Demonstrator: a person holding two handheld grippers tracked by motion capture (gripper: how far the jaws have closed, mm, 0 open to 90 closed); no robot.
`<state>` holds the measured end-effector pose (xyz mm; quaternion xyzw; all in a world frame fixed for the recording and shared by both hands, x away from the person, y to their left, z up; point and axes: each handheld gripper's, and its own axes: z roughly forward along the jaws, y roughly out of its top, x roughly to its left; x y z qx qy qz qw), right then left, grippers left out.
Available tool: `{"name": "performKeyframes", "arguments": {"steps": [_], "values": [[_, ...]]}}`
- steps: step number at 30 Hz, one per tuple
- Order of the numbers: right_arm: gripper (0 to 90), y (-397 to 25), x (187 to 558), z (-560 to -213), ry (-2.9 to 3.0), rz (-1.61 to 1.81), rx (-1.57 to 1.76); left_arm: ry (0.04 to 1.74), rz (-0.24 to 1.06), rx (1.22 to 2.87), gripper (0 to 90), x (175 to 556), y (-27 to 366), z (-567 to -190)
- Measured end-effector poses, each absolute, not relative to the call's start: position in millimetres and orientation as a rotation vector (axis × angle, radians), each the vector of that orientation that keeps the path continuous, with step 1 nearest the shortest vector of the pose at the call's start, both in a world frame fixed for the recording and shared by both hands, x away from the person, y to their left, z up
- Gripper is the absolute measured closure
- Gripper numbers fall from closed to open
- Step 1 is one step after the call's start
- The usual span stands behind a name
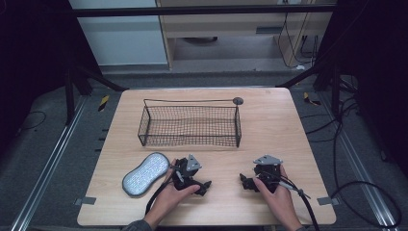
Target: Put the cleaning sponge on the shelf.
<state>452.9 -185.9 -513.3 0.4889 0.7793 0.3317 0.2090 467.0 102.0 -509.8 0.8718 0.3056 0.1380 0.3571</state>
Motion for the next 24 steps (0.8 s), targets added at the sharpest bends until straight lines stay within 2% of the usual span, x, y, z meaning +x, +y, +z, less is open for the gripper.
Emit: {"name": "performKeyframes", "arguments": {"steps": [3, 9, 13, 19, 24], "values": [[0.4, -187, 451, -513, 2.167, 0.923, 1.359, 0.77, 0.354, 2.265, 3.8, 466, 103, -507], [0.4, -188, 450, -513, 2.176, 0.925, 1.348, 0.795, 0.351, 2.198, 4.2, 461, 119, -483], [0.4, -188, 450, -513, 2.177, 0.925, 1.348, 0.857, 0.358, 2.173, 4.6, 460, 144, -464], [0.4, -189, 449, -513, 2.18, 0.929, 1.347, 0.971, 0.445, 2.189, 4.9, 469, 191, -440], [0.4, -190, 448, -513, 2.189, 0.933, 1.334, 0.987, 0.398, 2.238, 4.0, 473, 223, -430]]}}
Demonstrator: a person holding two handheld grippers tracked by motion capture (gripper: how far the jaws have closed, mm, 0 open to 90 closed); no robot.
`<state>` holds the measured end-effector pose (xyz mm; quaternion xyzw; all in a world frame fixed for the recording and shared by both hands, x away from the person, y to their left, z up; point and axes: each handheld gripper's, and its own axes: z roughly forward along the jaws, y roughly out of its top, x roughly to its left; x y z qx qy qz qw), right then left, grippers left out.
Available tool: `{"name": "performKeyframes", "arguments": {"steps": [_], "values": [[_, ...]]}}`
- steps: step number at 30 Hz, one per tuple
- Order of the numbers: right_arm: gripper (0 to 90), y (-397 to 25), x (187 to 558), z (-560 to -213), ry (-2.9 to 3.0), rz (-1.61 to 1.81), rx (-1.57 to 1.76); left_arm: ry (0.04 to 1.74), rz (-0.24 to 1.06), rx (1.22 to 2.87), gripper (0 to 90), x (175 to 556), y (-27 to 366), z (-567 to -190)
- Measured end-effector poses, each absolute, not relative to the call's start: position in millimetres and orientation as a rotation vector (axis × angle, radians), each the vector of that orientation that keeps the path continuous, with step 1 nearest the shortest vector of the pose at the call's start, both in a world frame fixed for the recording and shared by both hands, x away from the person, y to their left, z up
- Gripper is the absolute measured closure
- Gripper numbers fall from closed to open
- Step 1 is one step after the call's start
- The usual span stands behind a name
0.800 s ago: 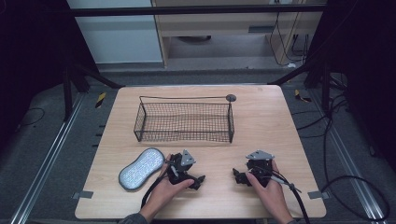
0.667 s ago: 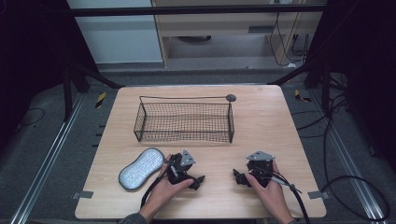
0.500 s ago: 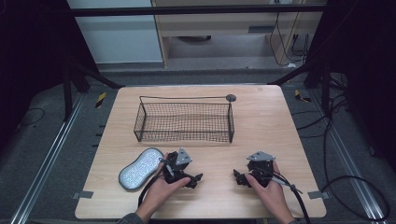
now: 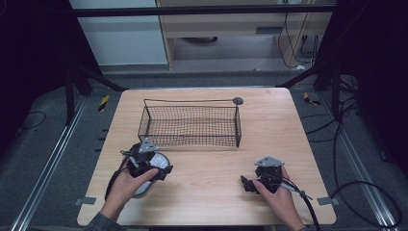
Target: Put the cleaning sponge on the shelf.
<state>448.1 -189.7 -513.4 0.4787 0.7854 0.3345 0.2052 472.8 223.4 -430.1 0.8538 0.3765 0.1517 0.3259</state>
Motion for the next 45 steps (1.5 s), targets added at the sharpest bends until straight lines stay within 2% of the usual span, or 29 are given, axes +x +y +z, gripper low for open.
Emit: {"name": "performKeyframes", "arguments": {"steps": [11, 24, 33, 38, 45], "values": [[0.4, -190, 448, -513, 2.191, 0.932, 1.331, 1.081, 0.418, 2.29, 4.3, 474, 251, -429], [0.4, -190, 447, -513, 2.187, 0.93, 1.337, 1.108, 0.476, 2.346, 4.9, 482, 244, -404], [0.4, -191, 447, -513, 2.195, 0.933, 1.33, 1.063, 0.411, 2.454, 4.8, 480, 233, -401], [0.4, -191, 447, -513, 2.195, 0.934, 1.332, 1.036, 0.438, 2.528, 4.7, 472, 230, -399], [0.4, -191, 447, -513, 2.196, 0.934, 1.327, 1.049, 0.395, 2.527, 4.6, 475, 235, -402]]}}
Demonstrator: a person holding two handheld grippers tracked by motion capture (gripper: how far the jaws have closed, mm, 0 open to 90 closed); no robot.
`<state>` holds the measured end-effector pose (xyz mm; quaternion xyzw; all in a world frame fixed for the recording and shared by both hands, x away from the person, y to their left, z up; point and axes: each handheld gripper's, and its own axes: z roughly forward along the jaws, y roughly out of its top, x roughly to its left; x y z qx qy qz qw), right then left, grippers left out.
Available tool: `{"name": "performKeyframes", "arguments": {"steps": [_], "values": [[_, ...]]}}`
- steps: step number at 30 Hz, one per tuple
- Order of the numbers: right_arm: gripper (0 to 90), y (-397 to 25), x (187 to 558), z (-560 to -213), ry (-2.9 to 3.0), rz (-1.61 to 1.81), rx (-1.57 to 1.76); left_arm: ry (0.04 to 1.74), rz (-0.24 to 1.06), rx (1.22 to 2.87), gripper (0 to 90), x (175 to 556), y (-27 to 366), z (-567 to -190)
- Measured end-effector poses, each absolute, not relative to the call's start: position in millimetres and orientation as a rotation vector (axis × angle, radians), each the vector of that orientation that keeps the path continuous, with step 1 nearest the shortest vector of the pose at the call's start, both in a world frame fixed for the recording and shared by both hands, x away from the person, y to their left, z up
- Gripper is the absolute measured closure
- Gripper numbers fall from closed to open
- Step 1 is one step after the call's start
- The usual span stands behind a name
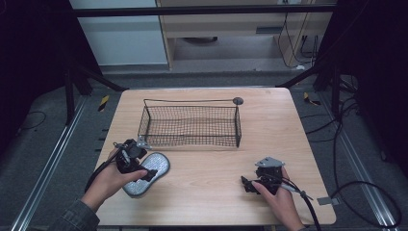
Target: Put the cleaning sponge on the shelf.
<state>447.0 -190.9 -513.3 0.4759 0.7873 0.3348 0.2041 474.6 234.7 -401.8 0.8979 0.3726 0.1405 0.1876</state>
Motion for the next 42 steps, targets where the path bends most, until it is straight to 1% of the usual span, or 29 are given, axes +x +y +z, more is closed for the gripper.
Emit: {"name": "performKeyframes", "arguments": {"steps": [8, 16, 28, 42], "values": [[0.4, -192, 448, -513, 2.203, 0.936, 1.318, 1.066, 0.353, 2.526, 4.3, 479, 242, -409], [0.4, -192, 448, -513, 2.205, 0.941, 1.319, 1.1, 0.289, 2.584, 4.5, 485, 249, -422], [0.4, -192, 447, -513, 2.204, 0.939, 1.321, 1.135, 0.245, 2.624, 4.3, 491, 249, -438], [0.4, -192, 447, -513, 2.206, 0.937, 1.318, 1.132, 0.203, 2.662, 4.3, 496, 240, -451]]}}
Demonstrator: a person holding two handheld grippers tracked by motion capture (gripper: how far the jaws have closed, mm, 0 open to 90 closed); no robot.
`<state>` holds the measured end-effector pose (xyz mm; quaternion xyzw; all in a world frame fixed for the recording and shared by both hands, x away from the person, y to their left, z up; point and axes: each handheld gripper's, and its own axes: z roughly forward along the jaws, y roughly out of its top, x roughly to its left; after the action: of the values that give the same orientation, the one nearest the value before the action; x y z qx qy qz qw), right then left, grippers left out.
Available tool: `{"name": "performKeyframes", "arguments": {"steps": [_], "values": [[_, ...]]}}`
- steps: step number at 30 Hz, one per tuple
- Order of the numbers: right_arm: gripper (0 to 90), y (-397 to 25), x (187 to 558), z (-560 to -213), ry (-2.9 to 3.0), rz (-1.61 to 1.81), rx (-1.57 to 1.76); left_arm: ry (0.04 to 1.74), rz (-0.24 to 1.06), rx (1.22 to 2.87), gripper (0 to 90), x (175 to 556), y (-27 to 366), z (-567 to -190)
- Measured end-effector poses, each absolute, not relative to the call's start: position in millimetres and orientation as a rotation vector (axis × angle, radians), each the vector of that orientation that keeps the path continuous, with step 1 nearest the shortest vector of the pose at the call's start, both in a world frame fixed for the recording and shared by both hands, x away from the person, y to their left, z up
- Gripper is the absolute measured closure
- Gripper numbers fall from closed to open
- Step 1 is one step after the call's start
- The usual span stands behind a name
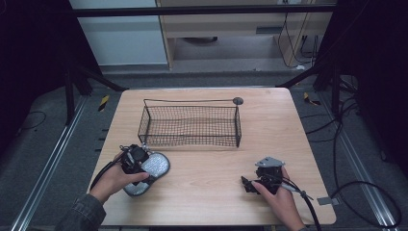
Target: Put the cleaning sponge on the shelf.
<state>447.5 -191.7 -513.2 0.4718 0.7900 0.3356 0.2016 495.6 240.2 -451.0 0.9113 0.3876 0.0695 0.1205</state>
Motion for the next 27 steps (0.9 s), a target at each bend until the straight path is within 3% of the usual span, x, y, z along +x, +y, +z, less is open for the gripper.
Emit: {"name": "performKeyframes", "arguments": {"steps": [27], "values": [[0.4, -192, 447, -513, 2.215, 0.936, 1.312, 1.154, 0.168, 2.651, 4.2, 503, 247, -468]]}}
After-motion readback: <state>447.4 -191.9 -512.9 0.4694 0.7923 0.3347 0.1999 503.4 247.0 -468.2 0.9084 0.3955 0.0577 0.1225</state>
